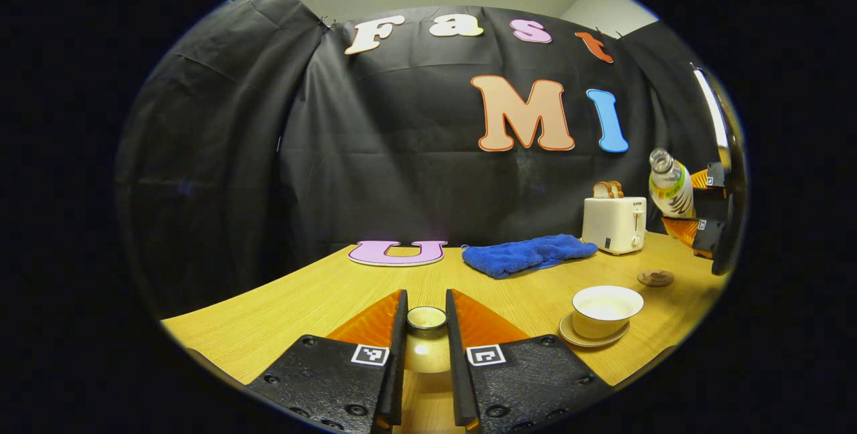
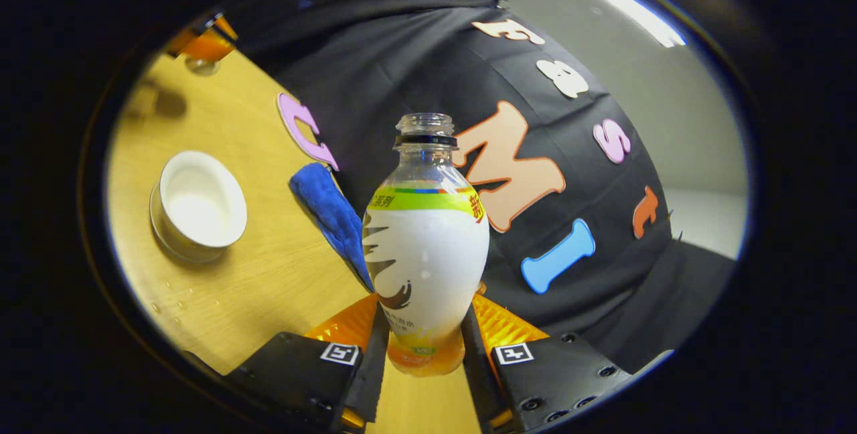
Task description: Open the teacup lid with one hand, grasp the water bottle and pour water into the teacup with the other hand; after pouring, place the water bottle on the coaster and then close the teacup lid.
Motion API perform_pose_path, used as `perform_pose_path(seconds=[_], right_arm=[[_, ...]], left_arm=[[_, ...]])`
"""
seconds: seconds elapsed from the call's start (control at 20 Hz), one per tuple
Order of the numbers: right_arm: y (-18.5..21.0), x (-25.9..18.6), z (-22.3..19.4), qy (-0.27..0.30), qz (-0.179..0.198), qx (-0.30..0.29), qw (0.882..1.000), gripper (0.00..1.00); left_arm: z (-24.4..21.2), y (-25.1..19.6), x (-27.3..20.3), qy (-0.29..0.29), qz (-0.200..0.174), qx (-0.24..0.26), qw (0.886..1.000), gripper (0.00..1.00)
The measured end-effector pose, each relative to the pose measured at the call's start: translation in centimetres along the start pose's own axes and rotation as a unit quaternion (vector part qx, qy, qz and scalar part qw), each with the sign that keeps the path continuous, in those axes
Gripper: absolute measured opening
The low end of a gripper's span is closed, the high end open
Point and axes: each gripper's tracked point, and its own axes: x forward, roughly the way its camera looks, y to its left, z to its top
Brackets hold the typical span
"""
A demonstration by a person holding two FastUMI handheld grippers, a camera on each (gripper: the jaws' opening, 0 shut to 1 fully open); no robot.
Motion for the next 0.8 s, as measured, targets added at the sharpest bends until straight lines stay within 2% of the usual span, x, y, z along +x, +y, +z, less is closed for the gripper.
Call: perform_pose_path(seconds=[0.25,0.45,0.5,0.6,0.65,0.7,0.8], right_arm=[[1.9,-0.2,0.5,-0.024,-0.022,-0.135,0.99,0.56],[2.9,-0.9,0.9,-0.051,-0.061,-0.224,0.971,0.6],[3.1,-1.1,1.0,-0.058,-0.066,-0.241,0.966,0.57],[3.4,-1.1,0.8,-0.061,-0.07,-0.256,0.962,0.6],[3.1,-1.1,1.0,-0.062,-0.075,-0.264,0.96,0.56],[2.7,-1.0,1.1,-0.063,-0.082,-0.276,0.956,0.6],[2.4,-1.0,1.2,-0.065,-0.09,-0.297,0.948,0.6]], left_arm=[[-0.1,0.1,0.1,0.0,0.0,0.0,1.0,0.27],[-0.1,0.0,0.1,0.0,0.0,0.0,1.0,0.27],[-0.1,0.0,0.1,0.0,0.0,0.0,1.0,0.27],[-0.1,0.0,0.0,0.0,0.0,0.0,1.0,0.27],[-0.1,0.1,0.1,0.0,0.0,0.0,1.0,0.27],[-0.1,0.0,0.1,0.0,0.0,0.0,1.0,0.27],[-0.1,0.1,0.1,0.0,0.0,-0.001,1.0,0.27]])
